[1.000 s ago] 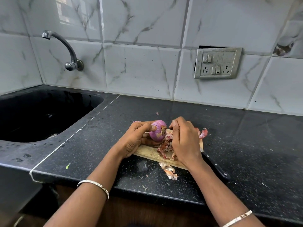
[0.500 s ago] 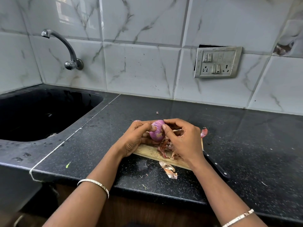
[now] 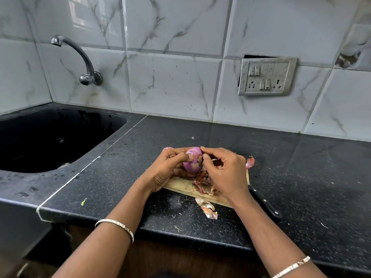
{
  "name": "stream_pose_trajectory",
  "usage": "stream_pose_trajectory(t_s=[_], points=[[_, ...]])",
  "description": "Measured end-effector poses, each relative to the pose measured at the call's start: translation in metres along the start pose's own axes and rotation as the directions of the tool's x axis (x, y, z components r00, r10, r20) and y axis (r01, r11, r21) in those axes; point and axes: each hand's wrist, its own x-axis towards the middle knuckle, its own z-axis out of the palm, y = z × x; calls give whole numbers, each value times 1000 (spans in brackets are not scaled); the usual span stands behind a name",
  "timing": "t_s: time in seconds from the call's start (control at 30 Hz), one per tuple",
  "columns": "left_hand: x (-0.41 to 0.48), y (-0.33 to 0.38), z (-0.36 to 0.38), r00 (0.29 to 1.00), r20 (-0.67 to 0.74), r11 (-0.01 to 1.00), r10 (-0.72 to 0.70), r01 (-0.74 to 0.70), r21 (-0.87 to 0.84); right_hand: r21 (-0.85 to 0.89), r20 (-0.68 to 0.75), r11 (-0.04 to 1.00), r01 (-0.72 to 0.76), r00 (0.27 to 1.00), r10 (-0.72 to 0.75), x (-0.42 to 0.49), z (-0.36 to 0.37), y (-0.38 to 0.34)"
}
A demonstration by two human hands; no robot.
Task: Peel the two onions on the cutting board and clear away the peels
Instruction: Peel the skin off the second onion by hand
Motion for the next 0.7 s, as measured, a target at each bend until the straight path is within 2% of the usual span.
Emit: stream_pose_trajectory(t_s=[0.1, 0.23, 0.33, 0.47, 0.7], points=[[0, -1, -1, 1000, 10, 1000, 2, -2, -2, 29, 28, 999, -25, 999, 24, 0, 0, -2], [0, 0, -1, 1000, 17, 1000, 5, -6, 3, 202, 118, 957, -210, 975, 189, 2, -3, -3], [0, 0, -1, 1000, 14, 1000, 3, -2, -12, 253, 151, 933, -257, 963, 224, 2, -4, -2], [-1, 1, 0, 1000, 15, 1000, -1, 1, -15, 242, 123, 942, -234, 970, 209, 2, -4, -2], [-1, 0, 0, 1000, 25, 1000, 16, -16, 3, 97, 67, 987, -125, 991, 119, 0, 1, 0]])
